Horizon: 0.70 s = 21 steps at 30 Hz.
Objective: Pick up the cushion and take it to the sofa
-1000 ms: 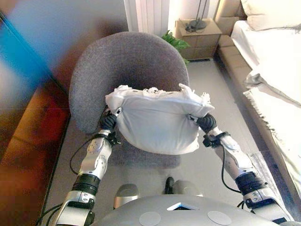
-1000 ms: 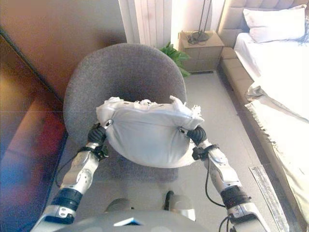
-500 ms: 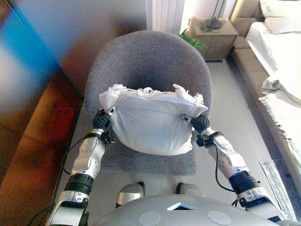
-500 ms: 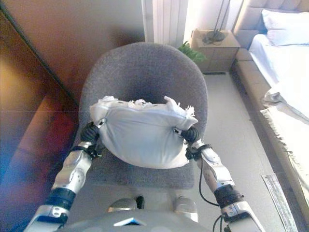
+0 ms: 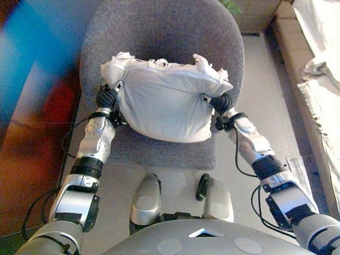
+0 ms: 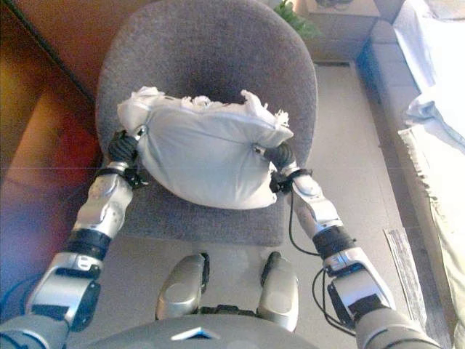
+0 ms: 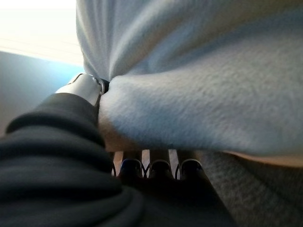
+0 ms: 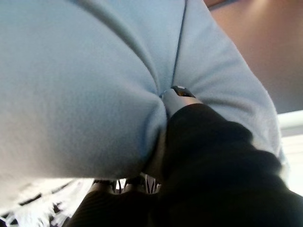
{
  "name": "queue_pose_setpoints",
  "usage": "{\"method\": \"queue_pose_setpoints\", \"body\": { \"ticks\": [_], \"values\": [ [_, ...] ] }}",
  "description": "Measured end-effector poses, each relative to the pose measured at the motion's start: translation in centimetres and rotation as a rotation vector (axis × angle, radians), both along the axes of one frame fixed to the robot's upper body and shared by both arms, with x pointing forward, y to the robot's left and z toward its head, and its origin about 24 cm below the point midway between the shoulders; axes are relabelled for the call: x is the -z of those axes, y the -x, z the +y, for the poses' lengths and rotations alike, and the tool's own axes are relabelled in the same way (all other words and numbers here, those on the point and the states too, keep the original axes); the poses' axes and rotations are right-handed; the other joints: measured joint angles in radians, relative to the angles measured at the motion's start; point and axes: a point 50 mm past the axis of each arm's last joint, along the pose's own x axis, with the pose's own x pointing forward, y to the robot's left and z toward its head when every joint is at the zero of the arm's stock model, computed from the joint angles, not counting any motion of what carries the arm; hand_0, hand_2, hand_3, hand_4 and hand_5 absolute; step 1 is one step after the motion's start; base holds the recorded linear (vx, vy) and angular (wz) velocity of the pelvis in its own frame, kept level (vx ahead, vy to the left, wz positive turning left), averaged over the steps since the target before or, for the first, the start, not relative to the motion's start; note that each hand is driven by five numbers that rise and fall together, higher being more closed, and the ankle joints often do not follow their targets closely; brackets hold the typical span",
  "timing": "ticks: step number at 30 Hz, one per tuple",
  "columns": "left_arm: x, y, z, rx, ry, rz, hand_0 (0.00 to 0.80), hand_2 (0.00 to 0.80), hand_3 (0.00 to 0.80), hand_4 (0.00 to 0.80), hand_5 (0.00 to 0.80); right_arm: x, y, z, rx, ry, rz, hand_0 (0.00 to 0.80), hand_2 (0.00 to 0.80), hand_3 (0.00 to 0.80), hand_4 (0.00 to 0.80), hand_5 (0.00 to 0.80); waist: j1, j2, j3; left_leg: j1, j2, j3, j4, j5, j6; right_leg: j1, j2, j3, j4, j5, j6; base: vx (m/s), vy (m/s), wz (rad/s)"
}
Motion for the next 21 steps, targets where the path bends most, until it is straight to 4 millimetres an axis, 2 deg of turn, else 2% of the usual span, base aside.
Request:
{"method": "queue_pose_setpoints", "body": {
  "ticks": [3,5,8,14,21],
  "values": [
    [-2.6,-1.9,-0.7,-0.016,0.023,-0.071,0.800,0.800,0.800,0.800,0.800,-2.3,-1.5,-0.4,0.021,0.027,-0.058,0.800,0.800,0.800,0.800,0.800,-0.027,-0.006,0.029,-0.119,-0.016,0.004,0.061,0.005,0.014,-0.099,-0.032,0.010,0.058,0.005,0.002,-0.221,0.093,0.10],
    [-4.6,-2.9,-1.2,-0.048,0.042,-0.125,0.800,0.800,0.800,0.800,0.800,-4.7,-3.0,-0.6,0.036,0.049,-0.114,0.800,0.800,0.800,0.800,0.800,-0.028,0.013,0.072,-0.165,-0.021,0.009,0.082,0.012,0.017,-0.139,-0.033,0.020,0.052,0.029,0.001,-0.091,0.115,-0.04],
    [-6.2,-3.7,-1.5,-0.103,0.043,-0.163,0.800,0.800,0.800,0.800,0.800,-6.7,-3.9,-0.3,0.036,0.058,-0.161,0.800,0.800,0.800,0.800,0.800,-0.028,0.014,0.093,-0.182,-0.022,0.013,0.080,0.016,0.024,-0.152,-0.033,0.023,0.036,0.042,0.004,-0.007,0.095,-0.04],
    [-6.8,-3.8,-1.1,-0.187,0.062,-0.178,0.800,0.800,0.800,0.800,0.800,-8.9,-4.4,1.3,0.002,0.069,-0.225,0.800,0.800,0.800,0.800,0.800,-0.011,0.013,0.095,-0.183,-0.028,0.012,0.044,0.026,0.023,-0.151,-0.035,0.017,0.021,0.052,0.007,0.012,0.042,0.06],
    [-7.6,-4.3,-0.9,-0.230,0.061,-0.179,0.800,0.800,0.800,0.800,0.800,-11.7,-5.7,2.5,0.047,0.059,-0.275,0.800,0.800,0.800,0.800,0.800,0.021,0.014,0.095,-0.183,-0.043,-0.025,-0.010,0.056,0.012,-0.131,-0.052,-0.030,0.007,0.043,0.012,0.001,0.027,0.22]
  ]
}}
